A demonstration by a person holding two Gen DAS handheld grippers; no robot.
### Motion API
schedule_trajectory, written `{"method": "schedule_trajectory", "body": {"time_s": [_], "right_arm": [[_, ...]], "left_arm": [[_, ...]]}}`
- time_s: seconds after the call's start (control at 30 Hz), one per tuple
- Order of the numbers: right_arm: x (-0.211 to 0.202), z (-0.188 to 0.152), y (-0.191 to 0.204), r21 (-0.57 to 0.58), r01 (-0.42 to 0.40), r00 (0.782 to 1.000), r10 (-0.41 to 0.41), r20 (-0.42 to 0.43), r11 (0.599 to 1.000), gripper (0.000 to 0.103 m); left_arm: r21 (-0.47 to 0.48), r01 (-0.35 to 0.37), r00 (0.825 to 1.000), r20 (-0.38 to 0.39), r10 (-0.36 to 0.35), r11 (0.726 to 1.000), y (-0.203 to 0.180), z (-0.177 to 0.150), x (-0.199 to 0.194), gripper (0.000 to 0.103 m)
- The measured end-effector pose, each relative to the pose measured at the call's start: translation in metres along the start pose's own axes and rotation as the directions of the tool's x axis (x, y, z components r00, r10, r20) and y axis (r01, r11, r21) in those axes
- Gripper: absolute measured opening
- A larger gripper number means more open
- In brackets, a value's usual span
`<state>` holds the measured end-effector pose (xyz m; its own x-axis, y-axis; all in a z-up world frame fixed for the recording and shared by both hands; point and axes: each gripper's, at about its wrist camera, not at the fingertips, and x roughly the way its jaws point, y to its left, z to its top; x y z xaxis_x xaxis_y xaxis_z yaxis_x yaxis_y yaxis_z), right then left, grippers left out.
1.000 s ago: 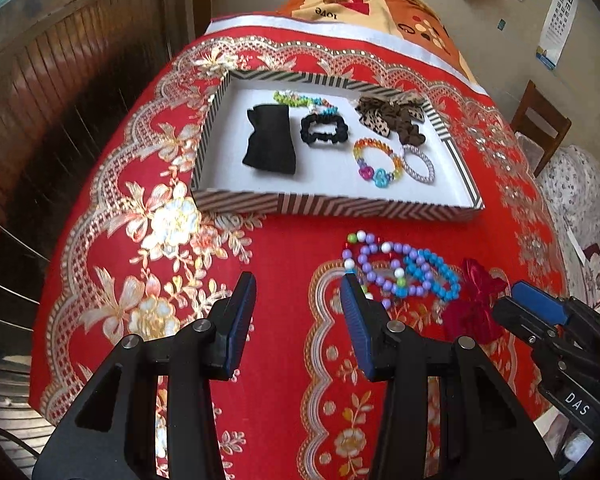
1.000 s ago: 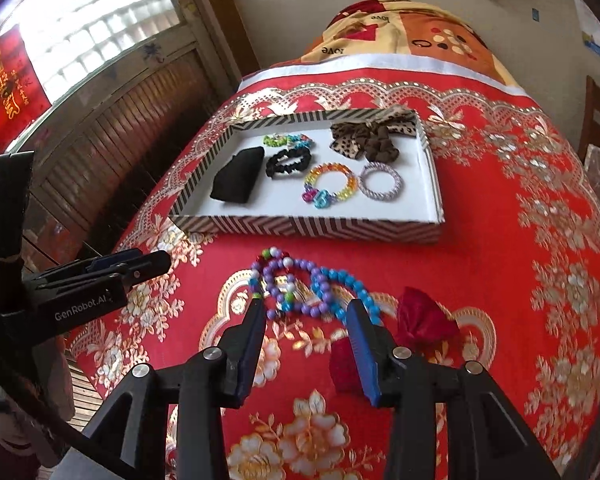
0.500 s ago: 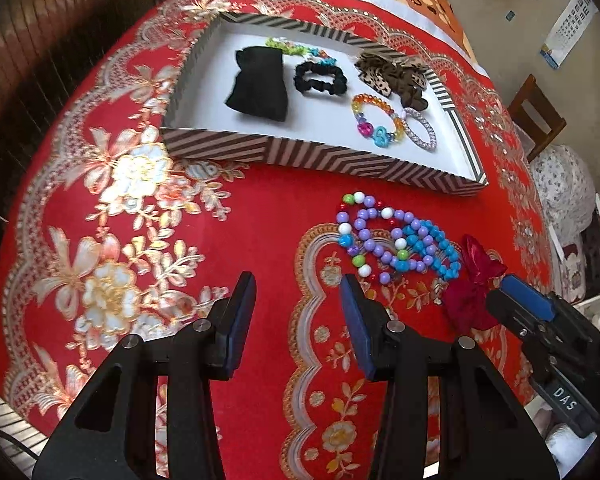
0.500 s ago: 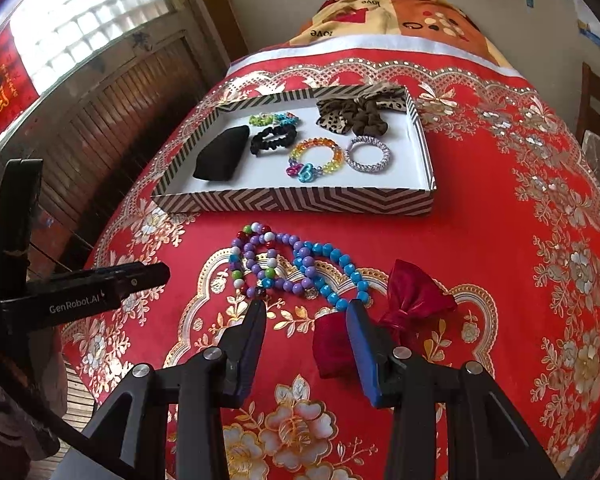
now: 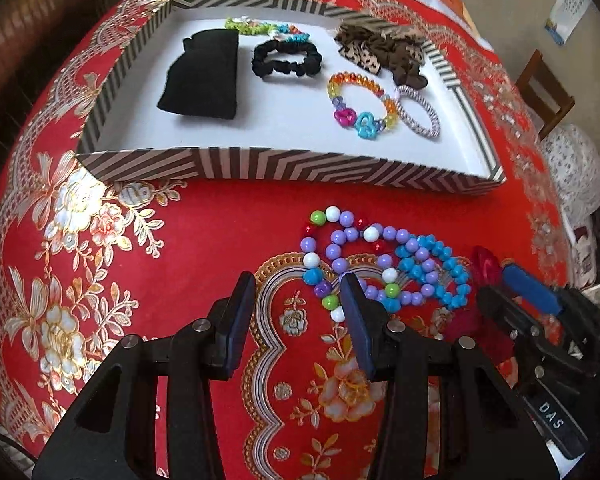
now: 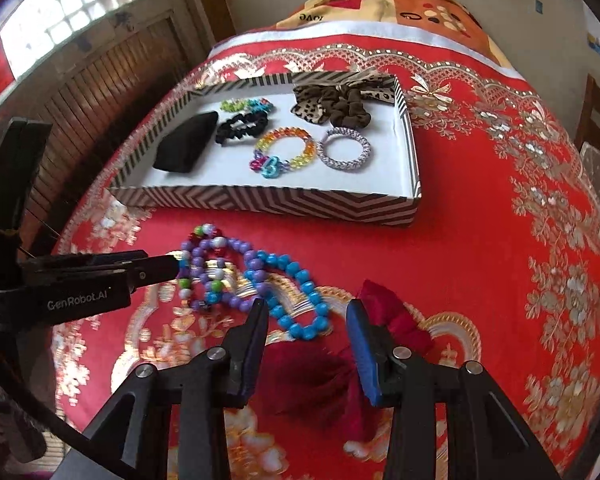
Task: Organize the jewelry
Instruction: 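Grasp multicolour bead bracelet with left gripper while right grasps blue bead bracelet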
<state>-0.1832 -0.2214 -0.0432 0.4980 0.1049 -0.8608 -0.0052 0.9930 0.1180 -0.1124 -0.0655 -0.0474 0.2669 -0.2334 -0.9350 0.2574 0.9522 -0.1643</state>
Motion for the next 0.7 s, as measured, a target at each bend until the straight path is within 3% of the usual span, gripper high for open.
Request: {"method": "schedule_trajectory", "body": {"time_s": [0.3,0.43,0.5,0.53,0.7], "right_arm": [[0.034,0.006,-0.001,-0.079,0.024,0.998,-0.029,-0.063,0.997,0.031],[0.042,0.007,0.004,-0.102,0.04,0.998,-0.045,-0.049,0.994,0.023],[0.043,0.008,0.008,-0.125,0.051,0.998,-0.056,-0.032,0.991,0.011],[0.043,0.008,0.009,-0.128,0.055,0.998,-0.059,-0.029,0.99,0.009],[0.029,0.01,0.003,-0.079,0.011,1.0,-0.01,0.016,0.997,0.008]], "left_arm": [[-0.006,-0.025,1.0,-0.013,0.025,1.0,0.012,0.005,0.005,0.043],[0.034,-0.054,0.999,0.003,0.054,0.998,0.003,0.006,0.007,0.043],[0.058,-0.048,0.999,0.022,0.047,0.997,0.001,0.005,0.008,0.026],[0.061,-0.038,0.999,0.018,0.037,0.997,0.002,0.004,0.009,0.008],[0.034,0.053,0.999,-0.002,-0.053,0.998,0.013,0.006,-0.001,0.007]]}}
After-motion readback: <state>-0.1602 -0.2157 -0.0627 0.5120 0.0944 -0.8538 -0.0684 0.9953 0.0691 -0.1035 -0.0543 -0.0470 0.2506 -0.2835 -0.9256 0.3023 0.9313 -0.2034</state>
